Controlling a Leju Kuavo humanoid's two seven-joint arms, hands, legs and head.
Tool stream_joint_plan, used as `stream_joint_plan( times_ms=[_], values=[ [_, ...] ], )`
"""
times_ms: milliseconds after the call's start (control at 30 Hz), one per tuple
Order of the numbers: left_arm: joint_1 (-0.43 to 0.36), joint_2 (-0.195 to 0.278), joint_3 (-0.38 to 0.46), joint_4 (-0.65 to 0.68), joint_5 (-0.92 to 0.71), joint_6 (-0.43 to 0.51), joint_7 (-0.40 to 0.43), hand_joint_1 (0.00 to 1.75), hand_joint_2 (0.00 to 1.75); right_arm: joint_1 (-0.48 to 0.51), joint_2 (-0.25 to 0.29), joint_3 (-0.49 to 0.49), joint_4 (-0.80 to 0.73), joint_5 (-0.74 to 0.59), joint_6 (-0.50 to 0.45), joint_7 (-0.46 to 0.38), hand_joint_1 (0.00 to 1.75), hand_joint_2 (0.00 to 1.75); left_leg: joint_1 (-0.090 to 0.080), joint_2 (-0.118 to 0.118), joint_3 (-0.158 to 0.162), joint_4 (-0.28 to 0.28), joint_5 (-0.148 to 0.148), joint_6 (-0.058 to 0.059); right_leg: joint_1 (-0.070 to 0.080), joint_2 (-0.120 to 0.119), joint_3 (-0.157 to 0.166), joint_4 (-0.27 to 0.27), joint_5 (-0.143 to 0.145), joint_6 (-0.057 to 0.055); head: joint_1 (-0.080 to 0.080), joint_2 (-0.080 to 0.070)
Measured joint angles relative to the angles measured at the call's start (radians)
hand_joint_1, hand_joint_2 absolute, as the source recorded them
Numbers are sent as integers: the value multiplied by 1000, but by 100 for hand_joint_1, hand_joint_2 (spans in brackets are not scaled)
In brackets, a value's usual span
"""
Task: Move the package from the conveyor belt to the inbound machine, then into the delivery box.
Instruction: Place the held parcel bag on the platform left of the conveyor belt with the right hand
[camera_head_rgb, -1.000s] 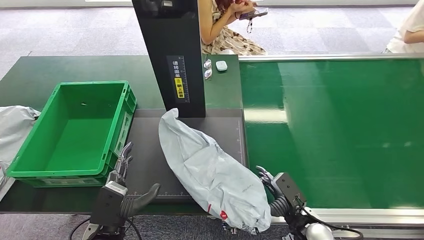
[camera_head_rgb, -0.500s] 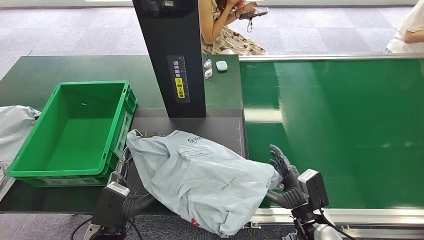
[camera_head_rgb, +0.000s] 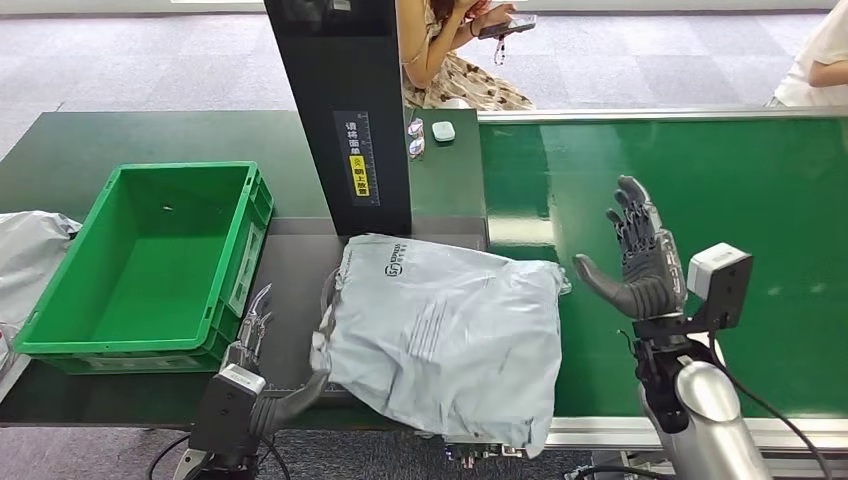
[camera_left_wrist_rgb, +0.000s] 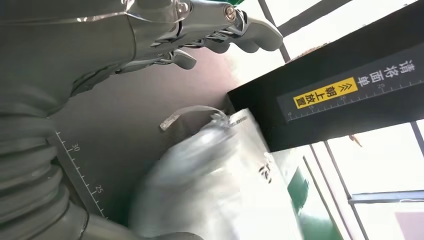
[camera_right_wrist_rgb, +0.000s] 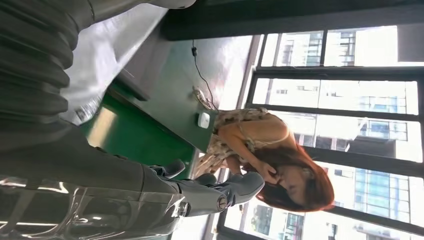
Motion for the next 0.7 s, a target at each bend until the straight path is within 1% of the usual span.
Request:
stream_joint_plan(
  times_ms=[133,233,433,600,700],
  values=[
    [2,-5,5,0,0,-5,4,0,175,-111,-25,3,82,7,9,37,0,175,0,-1,0,0,0,0,0,-1,0,0,0,0,0,0],
    [2,-9,10,0,3,-9,4,0,175,-154,-50,7,125,7,23,51,0,175,0,-3,-1,0,0,0,0,-3,0,0,0,0,0,0],
    [5,-10,27,0,10,-4,4,0,175,-164,-87,34,183,-15,59,64,0,175,0,-3,-1,0,0,0,0,-2,0,0,0,0,0,0],
    [16,-10,34,0,14,1,0,0,175,-152,-103,54,209,-23,60,53,0,175,0,-3,-1,0,0,0,0,-3,-1,0,0,0,0,0],
    [19,-9,34,0,13,-16,-9,0,175,-138,-115,58,213,-33,52,41,0,175,0,-3,-1,0,0,0,0,-3,0,0,0,0,0,0]
  ],
)
